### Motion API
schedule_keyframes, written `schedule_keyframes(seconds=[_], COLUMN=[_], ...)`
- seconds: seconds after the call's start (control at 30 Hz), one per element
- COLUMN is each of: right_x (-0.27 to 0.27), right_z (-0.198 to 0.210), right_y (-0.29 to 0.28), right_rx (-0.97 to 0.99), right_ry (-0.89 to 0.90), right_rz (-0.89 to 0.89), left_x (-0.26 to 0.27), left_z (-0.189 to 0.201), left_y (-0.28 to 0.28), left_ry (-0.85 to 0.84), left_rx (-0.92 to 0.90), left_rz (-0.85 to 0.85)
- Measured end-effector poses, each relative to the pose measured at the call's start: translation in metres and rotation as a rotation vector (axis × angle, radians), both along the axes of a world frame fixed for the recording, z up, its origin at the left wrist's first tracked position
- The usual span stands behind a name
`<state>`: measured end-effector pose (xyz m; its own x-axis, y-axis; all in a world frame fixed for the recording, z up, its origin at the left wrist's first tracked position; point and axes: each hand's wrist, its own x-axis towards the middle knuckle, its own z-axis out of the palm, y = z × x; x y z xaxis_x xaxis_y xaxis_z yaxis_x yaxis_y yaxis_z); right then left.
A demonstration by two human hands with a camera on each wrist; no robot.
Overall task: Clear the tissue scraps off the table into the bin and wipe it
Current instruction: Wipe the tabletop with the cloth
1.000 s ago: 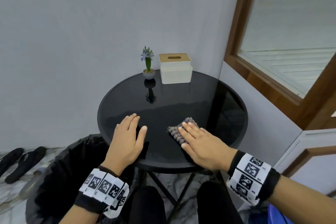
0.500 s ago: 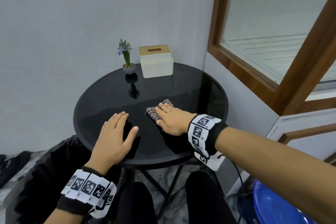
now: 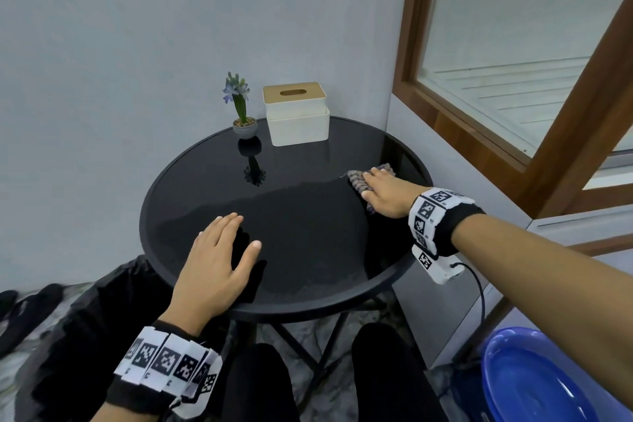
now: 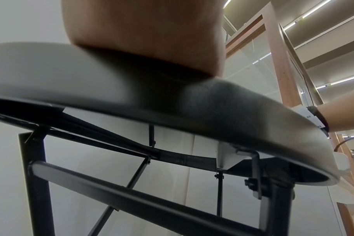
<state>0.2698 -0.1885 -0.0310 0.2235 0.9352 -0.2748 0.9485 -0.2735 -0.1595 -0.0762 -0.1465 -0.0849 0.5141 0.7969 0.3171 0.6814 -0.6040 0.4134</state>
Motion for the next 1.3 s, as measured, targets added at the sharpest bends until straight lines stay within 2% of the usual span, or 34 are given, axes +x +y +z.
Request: schedule_keyframes(seconds=[0.13,0.3,0.43,0.63,0.8,0.93,1.13,1.3], right_x=[0.016,-0.007,-0.04,-0.093,-0.086,-0.065,-0.029,-0.004], right_z=[-0.015,-0.025,-0.024,-0.028,-0.028,-0.027,-0.027,-0.025], right_y=[-0.014,-0.046,-0.067,-0.09,-0.109,-0.105,-0.075,-0.049], right_rx=[0.094,0.183,0.247,0.268,0.294,0.278,0.265,0.254], right_ry=[-0.008,0.01,0.022,0.057,0.065,0.023,-0.011,-0.004], right_rz=[-0.047,-0.085,-0.003,0.236,0.335,0.265,0.07,-0.001], left_x=[0.001,0.002,0.002,0.003,0.003,0.003,0.003,0.002], left_z=[0.001,0.001,0.002,0.006,0.007,0.006,0.006,0.005], left_y=[-0.002,-0.002,-0.002,-0.007,-0.009,-0.008,-0.007,-0.006], left_ry=[-0.013,-0.021,-0.016,-0.012,-0.002,0.006,0.018,0.016], left_rx=[0.006,-0.005,0.002,-0.032,-0.031,-0.031,-0.027,-0.037], left_rz=[0.008,0.015,0.015,0.038,0.037,0.034,0.033,0.042])
